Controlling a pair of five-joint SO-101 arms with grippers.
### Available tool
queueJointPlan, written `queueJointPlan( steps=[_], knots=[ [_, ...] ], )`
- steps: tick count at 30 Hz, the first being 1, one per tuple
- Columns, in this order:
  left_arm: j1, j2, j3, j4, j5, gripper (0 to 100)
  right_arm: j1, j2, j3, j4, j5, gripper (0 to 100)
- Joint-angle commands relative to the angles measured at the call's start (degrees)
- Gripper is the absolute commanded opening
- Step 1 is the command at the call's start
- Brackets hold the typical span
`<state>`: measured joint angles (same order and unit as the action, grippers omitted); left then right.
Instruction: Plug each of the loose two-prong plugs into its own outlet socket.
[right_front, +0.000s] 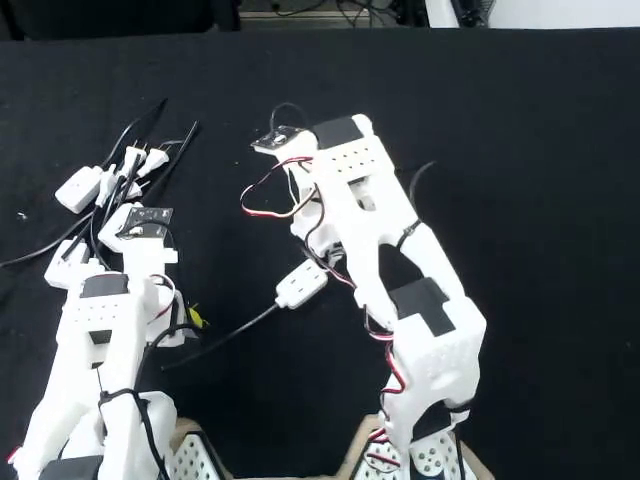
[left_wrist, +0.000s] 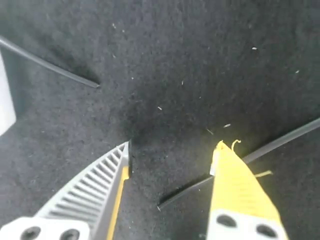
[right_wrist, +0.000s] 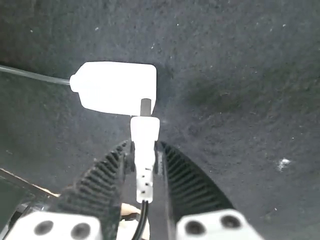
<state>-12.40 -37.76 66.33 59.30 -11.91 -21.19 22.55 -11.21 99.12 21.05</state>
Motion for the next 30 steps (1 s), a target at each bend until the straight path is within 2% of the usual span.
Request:
queueJointPlan(
  steps=[1,10,18,25,30],
  knots=[
    [0.0,-0.7,-0.3,-0.2,-0.2,27,-1.0,1.9,-3.0,2.0,-0.4,1.0],
    [0.0,-0.7,-0.3,-0.2,-0.2,27,-1.2,4.3,-4.9,2.0,-0.4,1.0],
    [0.0,-0.8,-0.3,-0.1,-0.2,27,-7.1,4.5,-4.7,2.0,-0.4,1.0],
    [0.0,-0.8,-0.3,-0.1,-0.2,27,-7.2,4.7,-4.6,2.0,-0.4,1.0],
    [-0.1,-0.8,-0.3,-0.1,-0.2,27,-7.4,10.2,-7.3,2.0,-0.4,1.0]
  ],
)
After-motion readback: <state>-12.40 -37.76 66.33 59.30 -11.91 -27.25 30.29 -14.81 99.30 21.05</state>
